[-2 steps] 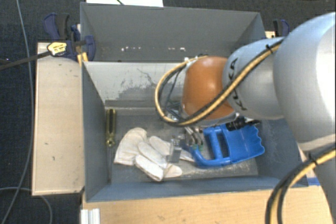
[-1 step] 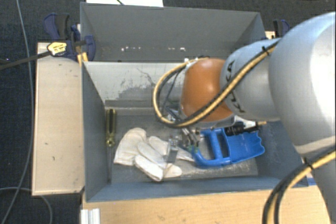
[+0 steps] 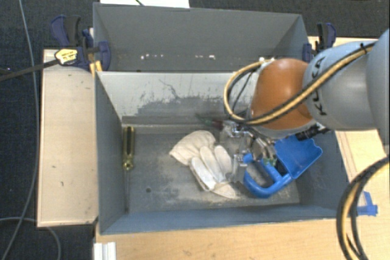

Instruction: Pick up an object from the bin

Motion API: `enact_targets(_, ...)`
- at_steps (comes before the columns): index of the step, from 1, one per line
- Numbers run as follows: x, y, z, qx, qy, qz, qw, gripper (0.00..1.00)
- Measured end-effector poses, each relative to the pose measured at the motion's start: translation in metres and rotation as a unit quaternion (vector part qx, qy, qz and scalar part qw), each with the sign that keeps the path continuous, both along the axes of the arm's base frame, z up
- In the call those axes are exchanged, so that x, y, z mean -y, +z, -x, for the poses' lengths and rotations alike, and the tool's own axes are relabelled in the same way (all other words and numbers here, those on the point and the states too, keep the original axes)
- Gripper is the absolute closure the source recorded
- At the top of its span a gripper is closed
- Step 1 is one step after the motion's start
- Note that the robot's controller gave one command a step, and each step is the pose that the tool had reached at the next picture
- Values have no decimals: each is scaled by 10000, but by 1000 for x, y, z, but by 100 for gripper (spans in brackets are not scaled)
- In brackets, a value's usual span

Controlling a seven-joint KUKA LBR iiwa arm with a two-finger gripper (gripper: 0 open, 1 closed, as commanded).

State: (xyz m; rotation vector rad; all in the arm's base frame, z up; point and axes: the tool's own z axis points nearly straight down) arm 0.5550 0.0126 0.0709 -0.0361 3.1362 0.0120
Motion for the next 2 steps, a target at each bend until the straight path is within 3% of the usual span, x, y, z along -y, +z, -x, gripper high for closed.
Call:
enact_targets(1,5,0,21,41,-588,-12,9983,0)
enact_targets(2,49,1,-7,16,-216,-18,9998,100)
